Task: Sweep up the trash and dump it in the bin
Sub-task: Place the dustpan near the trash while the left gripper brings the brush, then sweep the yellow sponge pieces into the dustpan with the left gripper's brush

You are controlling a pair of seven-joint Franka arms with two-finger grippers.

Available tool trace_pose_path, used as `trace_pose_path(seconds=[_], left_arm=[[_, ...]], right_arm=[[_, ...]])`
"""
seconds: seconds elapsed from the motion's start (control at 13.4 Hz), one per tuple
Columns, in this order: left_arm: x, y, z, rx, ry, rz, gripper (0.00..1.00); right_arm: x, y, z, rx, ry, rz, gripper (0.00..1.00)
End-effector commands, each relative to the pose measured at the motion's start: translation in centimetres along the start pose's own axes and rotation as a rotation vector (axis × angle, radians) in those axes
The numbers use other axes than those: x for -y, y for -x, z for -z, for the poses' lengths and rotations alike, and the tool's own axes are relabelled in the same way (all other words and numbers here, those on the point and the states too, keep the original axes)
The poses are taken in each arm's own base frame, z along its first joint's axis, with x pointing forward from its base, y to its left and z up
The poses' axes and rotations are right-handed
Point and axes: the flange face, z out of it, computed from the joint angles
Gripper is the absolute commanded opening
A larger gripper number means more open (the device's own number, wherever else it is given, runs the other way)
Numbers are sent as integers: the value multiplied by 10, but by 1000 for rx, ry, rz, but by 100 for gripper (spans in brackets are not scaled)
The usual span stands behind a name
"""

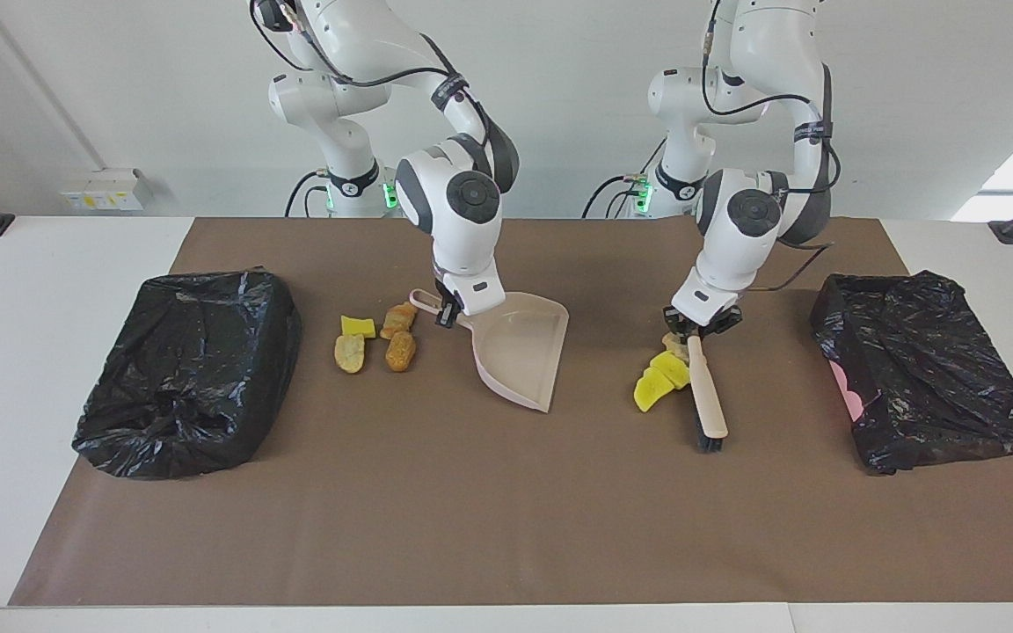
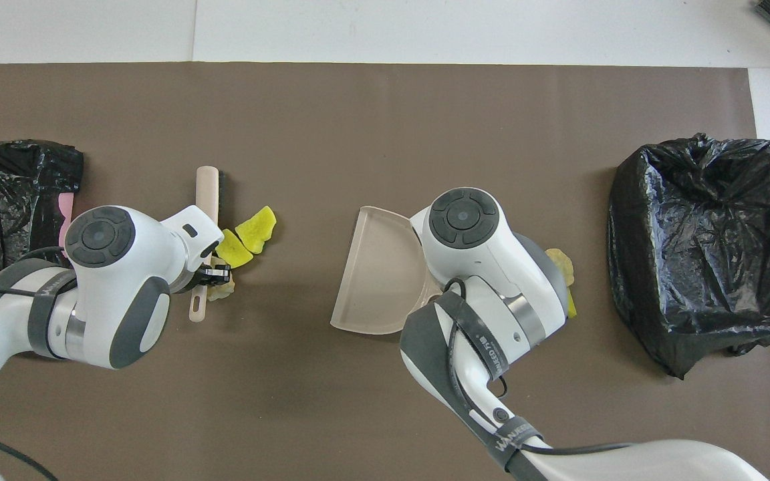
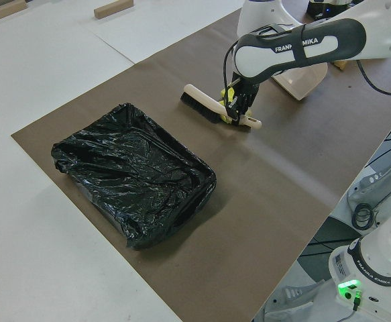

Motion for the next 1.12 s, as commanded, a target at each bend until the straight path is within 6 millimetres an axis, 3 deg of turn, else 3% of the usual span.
trace_pose_path(seconds=[0.0,0.45,0.6,0.74,0.97,1.04], left_arm=[[-46,13,2,-15,40,-53,0],[-149,60,14,33,160,-156,0],[-163,67,19,94,241,-97,0],[-155,55,42,127,288,-35,0],[-98,58,78,266,249,155,0],[-70,59,86,285,212,186,0]], right_arm=[[4,2,0,-12,39,-9,0],[6,-4,-2,-31,66,5,0],[5,-5,0,-41,74,5,0],[4,-6,-1,-43,75,5,0],[3,-5,-2,-41,78,3,0],[2,-5,-2,-39,80,5,0]])
